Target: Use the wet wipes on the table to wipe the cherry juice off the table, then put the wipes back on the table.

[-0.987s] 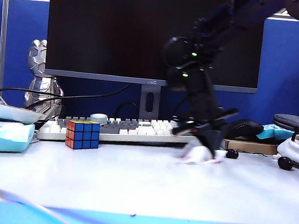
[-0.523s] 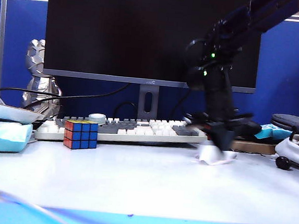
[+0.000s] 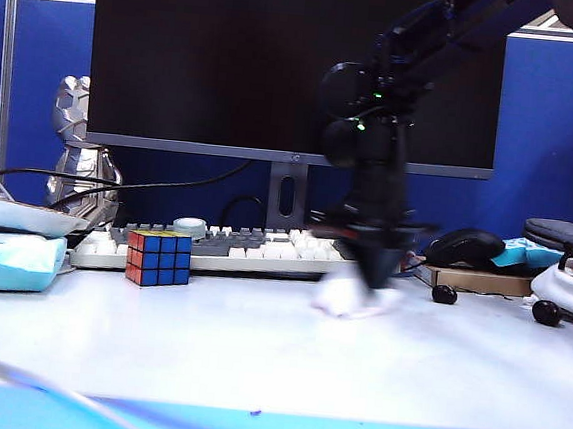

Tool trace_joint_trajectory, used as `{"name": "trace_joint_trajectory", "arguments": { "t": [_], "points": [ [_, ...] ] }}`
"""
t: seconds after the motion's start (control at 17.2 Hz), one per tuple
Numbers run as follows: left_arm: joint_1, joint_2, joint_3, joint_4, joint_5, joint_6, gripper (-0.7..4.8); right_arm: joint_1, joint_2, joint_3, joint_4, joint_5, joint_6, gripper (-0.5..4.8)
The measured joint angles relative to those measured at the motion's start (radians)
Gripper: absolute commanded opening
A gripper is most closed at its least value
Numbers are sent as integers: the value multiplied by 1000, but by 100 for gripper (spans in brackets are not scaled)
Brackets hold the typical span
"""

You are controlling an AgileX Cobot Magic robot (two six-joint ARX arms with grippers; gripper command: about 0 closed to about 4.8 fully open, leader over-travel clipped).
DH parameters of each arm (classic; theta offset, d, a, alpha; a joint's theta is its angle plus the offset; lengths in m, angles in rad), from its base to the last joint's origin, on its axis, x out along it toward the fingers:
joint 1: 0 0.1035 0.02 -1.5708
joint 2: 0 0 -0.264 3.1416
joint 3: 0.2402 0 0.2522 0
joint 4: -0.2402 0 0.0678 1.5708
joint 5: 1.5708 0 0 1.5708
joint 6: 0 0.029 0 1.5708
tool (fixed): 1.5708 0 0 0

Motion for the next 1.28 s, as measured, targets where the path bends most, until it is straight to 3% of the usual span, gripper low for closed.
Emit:
{"name": "trace_joint_trajectory", "arguments": {
  "t": [0.12, 0.29, 0.52, 0.87, 1.28],
  "points": [
    [0, 0, 0, 0, 0, 0, -2, -26, 5, 0, 3, 114, 0, -5],
    [0, 0, 0, 0, 0, 0, -2, -16, 5, -1, 10, 132, -40, -5],
    [0, 0, 0, 0, 0, 0, -2, -22, -55, -19, 72, 36, -51, -6],
    [0, 0, 0, 0, 0, 0, -2, -18, -380, -15, 99, -81, -37, -6],
    [0, 0, 0, 0, 0, 0, -2, -19, -609, -50, 143, -90, -29, -6]
  ]
}}
